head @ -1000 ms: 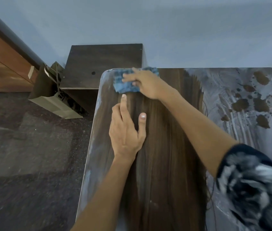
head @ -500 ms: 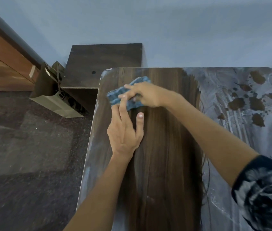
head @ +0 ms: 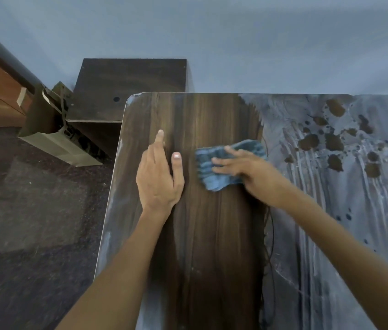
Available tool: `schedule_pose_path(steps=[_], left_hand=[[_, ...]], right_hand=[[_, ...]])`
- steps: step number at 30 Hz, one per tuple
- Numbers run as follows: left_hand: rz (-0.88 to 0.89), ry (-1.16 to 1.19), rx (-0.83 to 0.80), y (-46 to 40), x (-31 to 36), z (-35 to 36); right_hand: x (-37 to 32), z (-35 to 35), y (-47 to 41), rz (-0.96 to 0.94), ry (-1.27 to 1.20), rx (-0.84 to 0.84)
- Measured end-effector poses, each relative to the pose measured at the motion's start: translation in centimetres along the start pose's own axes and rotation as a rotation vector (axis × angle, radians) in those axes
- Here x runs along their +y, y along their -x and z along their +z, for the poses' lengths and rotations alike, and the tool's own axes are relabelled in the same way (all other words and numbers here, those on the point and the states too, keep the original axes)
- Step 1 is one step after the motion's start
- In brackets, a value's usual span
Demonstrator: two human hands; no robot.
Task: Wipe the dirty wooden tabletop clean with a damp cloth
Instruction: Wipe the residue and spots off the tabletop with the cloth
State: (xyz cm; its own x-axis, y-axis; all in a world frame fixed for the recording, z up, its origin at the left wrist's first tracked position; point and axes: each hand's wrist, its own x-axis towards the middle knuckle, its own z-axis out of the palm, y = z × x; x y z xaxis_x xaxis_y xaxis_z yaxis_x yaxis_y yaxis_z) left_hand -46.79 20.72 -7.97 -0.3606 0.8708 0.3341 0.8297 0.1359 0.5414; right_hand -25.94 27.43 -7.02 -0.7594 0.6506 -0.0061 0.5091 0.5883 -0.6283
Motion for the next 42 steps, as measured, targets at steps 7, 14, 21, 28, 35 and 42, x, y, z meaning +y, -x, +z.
schedule_pose_path(steps=[7,14,21,28,35,42], left_hand=[[0.009,-0.084,-0.089,-0.2,-0.4,0.0],[0.001,-0.110,-0.131,-0.1,-0.7,0.1],[-0.026,-0.138,-0.187,0.6,-0.4,0.2],[-0.048,-0.100,-0.183,0.7,-0.3,0.1],[-0.074,-0.122,-0.193,2.1,-0.1,-0.2],[-0.095,-0.156,-0.223,5.0,0.8,-1.3]], right_hand=[[2.1,-2.1,-6.3,0.354,0.042,0.250],[-3.6,2.5,3.5,0.010,0.117,-0.019],[0.3,-2.0,0.8,0.376,0.081,0.200],[-5.6,3.4,2.5,0.158,0.081,0.140],[-2.6,0.5,8.5,0.332,0.101,0.056],[-4.4,2.3,2.8,0.342,0.087,0.173]])
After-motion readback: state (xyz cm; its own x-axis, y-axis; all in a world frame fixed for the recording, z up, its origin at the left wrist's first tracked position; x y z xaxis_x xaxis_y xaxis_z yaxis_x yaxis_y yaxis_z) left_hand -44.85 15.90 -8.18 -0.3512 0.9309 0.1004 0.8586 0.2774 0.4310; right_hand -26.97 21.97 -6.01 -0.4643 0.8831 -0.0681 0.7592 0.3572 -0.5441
